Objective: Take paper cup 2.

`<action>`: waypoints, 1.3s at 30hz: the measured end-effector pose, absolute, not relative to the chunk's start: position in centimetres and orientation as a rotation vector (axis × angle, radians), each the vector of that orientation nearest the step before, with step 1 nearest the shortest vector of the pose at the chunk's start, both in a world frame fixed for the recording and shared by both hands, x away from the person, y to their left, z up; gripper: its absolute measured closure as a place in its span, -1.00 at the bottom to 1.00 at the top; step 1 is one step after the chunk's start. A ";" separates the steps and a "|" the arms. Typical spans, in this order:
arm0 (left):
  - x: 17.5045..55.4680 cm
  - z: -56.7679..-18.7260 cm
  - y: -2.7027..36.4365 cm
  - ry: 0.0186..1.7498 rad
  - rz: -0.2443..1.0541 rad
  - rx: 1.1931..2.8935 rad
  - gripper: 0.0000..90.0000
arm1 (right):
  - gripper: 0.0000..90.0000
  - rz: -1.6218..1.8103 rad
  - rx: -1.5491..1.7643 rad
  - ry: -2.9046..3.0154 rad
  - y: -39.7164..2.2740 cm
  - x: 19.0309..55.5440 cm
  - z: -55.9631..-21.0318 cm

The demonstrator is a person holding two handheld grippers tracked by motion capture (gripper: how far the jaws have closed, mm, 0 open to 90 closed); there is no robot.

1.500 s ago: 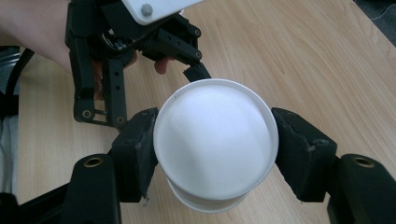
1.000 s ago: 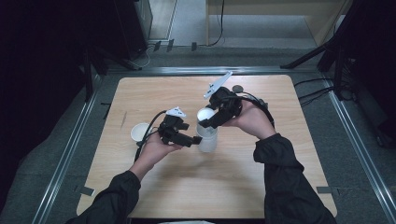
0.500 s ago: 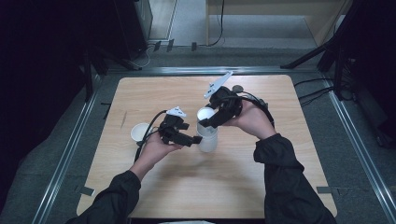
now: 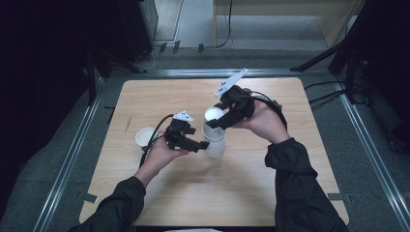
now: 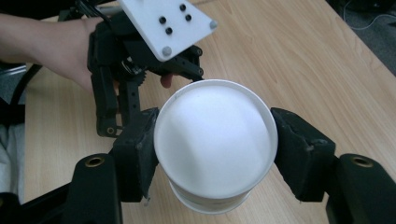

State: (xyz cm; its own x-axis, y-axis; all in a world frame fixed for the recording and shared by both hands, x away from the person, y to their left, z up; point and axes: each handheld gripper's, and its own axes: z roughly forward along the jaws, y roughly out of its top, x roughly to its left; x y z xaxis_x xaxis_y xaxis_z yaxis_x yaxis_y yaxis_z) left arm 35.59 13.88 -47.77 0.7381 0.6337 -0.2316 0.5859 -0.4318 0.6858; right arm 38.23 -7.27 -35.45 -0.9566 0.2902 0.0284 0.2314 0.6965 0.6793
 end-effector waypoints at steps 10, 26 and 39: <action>35.6 -47.8 13.9 0.914 0.080 2.149 -0.69 | -0.19 1.161 0.423 2.773 -8.2 37.2 -33.2; 35.6 -47.4 14.2 0.912 0.070 2.150 -0.69 | -0.18 1.223 0.369 2.730 -10.1 34.8 -30.4; 33.8 -45.1 15.9 0.812 0.039 2.133 -0.68 | -0.18 1.277 0.416 2.753 -12.4 32.6 -31.5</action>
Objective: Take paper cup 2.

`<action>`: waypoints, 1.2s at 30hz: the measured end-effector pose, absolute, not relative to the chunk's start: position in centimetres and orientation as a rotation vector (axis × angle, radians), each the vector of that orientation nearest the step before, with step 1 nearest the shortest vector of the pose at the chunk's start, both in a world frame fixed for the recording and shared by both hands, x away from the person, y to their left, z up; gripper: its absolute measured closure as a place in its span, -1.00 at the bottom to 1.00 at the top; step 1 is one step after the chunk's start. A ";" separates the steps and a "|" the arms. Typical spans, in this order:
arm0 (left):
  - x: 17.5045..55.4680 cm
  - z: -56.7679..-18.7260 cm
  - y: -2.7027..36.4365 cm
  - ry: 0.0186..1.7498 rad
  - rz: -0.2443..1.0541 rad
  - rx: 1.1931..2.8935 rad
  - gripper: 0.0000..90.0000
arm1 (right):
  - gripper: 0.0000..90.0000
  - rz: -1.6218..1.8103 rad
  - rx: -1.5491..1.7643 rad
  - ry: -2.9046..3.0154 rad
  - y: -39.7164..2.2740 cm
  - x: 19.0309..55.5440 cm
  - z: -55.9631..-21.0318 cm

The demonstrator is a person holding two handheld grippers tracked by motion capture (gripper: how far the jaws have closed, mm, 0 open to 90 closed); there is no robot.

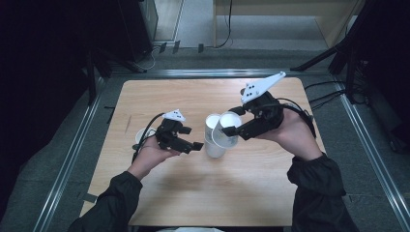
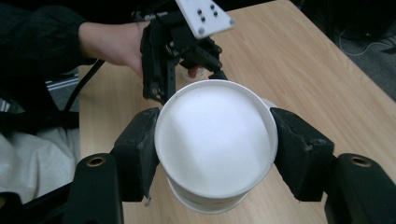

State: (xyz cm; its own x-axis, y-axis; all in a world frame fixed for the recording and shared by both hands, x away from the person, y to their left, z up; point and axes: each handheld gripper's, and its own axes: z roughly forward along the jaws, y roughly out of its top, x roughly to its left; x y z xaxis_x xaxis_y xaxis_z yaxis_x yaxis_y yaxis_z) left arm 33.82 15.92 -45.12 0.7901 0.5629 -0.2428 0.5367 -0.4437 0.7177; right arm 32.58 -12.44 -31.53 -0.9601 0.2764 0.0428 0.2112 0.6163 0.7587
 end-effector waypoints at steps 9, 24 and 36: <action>31.2 -44.2 16.6 0.698 0.027 2.142 -0.68 | -0.18 1.237 0.510 2.801 -14.0 31.0 -34.1; 29.2 -44.7 17.8 0.623 -0.009 2.125 -0.68 | -0.18 1.233 0.465 2.849 -12.6 30.1 -39.6; 28.7 -45.0 17.1 0.573 -0.021 2.147 -0.68 | -0.18 1.262 0.484 2.852 -12.2 29.5 -42.7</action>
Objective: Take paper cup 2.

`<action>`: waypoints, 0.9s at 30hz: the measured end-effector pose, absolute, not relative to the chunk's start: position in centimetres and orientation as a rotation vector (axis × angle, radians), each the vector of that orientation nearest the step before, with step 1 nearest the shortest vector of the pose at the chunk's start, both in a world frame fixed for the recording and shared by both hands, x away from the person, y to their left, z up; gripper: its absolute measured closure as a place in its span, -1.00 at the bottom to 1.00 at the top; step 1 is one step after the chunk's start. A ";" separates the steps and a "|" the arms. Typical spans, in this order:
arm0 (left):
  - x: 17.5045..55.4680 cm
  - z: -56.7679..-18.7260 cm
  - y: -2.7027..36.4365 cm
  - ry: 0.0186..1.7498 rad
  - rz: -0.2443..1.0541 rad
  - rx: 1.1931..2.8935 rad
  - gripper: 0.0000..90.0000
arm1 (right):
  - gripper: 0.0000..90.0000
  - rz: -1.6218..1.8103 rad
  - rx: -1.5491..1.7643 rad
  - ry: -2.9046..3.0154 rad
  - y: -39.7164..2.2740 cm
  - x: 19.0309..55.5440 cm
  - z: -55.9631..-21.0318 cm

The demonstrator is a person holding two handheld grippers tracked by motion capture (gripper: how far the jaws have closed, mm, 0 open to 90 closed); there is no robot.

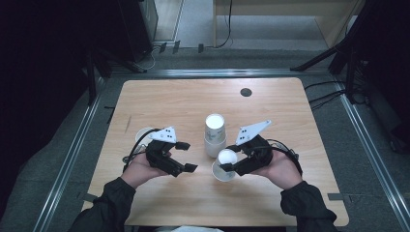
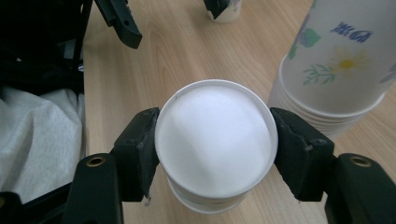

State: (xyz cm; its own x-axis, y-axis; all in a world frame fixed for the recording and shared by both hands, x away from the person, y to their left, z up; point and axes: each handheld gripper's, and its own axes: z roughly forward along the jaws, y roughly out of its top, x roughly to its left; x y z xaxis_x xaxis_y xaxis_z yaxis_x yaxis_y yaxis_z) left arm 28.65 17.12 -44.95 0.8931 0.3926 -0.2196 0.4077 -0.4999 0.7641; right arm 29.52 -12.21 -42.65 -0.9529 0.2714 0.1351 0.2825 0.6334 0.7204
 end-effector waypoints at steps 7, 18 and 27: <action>28.4 -45.1 17.0 0.546 -0.050 2.131 -0.68 | -0.19 -1.254 -0.448 -2.814 -11.8 29.3 -43.2; 27.6 -45.9 16.2 0.505 -0.085 2.141 -0.71 | -0.18 -1.311 -0.380 -2.743 -10.4 29.4 -42.9; 26.6 -46.2 15.8 0.487 -0.084 2.097 -0.70 | -0.18 -1.335 -0.300 -2.690 -8.6 29.5 -42.0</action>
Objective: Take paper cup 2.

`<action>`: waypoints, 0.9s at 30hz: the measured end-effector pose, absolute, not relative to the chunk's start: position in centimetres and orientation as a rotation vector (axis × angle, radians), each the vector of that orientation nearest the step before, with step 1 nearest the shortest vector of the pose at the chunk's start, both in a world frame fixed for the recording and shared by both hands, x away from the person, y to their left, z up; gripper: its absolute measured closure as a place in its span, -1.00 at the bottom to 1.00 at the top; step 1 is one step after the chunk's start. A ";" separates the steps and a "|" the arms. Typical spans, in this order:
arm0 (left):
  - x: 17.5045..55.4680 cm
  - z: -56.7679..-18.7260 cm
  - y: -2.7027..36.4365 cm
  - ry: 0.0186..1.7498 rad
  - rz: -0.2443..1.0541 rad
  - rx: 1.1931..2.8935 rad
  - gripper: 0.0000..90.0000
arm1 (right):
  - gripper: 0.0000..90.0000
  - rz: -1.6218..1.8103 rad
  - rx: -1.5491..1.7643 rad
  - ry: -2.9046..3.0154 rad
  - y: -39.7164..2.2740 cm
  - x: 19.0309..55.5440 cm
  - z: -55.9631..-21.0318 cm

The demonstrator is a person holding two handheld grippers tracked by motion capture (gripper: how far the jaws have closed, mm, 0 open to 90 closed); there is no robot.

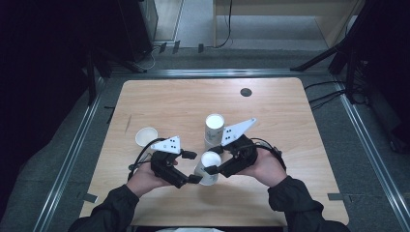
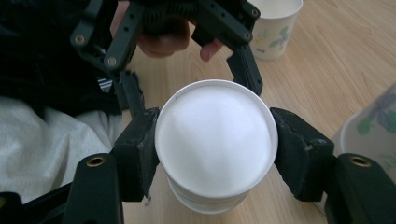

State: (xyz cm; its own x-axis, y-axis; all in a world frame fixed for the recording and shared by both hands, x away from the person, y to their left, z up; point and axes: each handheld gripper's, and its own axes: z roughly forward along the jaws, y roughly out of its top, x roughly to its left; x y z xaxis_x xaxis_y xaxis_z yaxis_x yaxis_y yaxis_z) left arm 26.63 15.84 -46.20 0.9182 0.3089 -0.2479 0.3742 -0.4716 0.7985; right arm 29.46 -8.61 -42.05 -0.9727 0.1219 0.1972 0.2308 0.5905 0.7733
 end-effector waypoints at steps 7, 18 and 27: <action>26.1 -46.4 16.0 0.492 -0.070 2.093 -0.69 | -0.18 -1.348 -0.264 -2.658 -7.5 29.7 -41.7; 25.6 -46.6 15.5 0.474 -0.042 2.096 -0.66 | -0.18 -1.375 -0.247 -2.615 -6.8 29.6 -41.3; 25.3 -46.3 15.6 0.440 0.011 2.082 -0.41 | -0.18 -1.386 -0.263 -2.586 -6.9 29.6 -41.2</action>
